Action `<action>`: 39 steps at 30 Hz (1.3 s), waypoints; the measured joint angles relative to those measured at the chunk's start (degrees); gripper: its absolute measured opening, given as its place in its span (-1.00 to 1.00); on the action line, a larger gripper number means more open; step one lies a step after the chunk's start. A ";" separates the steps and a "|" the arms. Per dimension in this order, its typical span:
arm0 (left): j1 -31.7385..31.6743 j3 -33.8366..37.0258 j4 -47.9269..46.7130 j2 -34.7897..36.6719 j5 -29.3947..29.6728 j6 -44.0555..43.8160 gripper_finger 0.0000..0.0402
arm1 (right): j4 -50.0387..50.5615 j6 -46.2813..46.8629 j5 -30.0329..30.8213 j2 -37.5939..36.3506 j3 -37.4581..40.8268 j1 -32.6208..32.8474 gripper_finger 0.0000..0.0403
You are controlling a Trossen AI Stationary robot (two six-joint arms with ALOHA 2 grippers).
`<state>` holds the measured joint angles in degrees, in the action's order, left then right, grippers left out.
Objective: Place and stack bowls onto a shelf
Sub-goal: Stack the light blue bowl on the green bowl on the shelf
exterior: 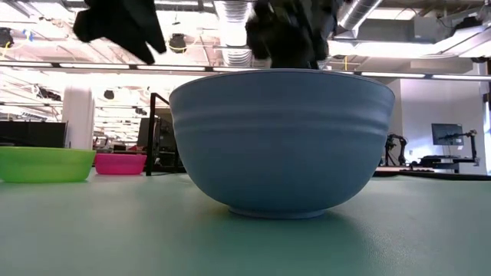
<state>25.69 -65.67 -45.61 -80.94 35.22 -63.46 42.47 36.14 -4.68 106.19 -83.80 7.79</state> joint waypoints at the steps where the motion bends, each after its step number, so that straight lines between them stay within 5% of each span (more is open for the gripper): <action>1: -0.20 0.00 -0.03 0.74 0.73 1.51 -0.28 | -0.68 -0.84 -0.54 0.47 0.97 0.72 -0.05; 14: -2.78 0.00 0.03 5.68 1.50 10.92 -0.28 | -5.06 2.54 -1.70 7.50 2.51 5.36 -0.12; 23: -2.21 0.00 0.03 5.65 -0.94 6.21 -0.28 | -9.71 5.80 0.13 7.03 2.41 4.40 -0.88; 39: 2.43 -0.02 -0.47 5.98 -0.07 -5.21 -0.28 | -9.70 -2.13 3.13 5.88 -12.76 1.02 -0.88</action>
<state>28.12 -65.69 -46.09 -74.96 35.16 -68.66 32.77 34.01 -1.55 112.07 -96.56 8.81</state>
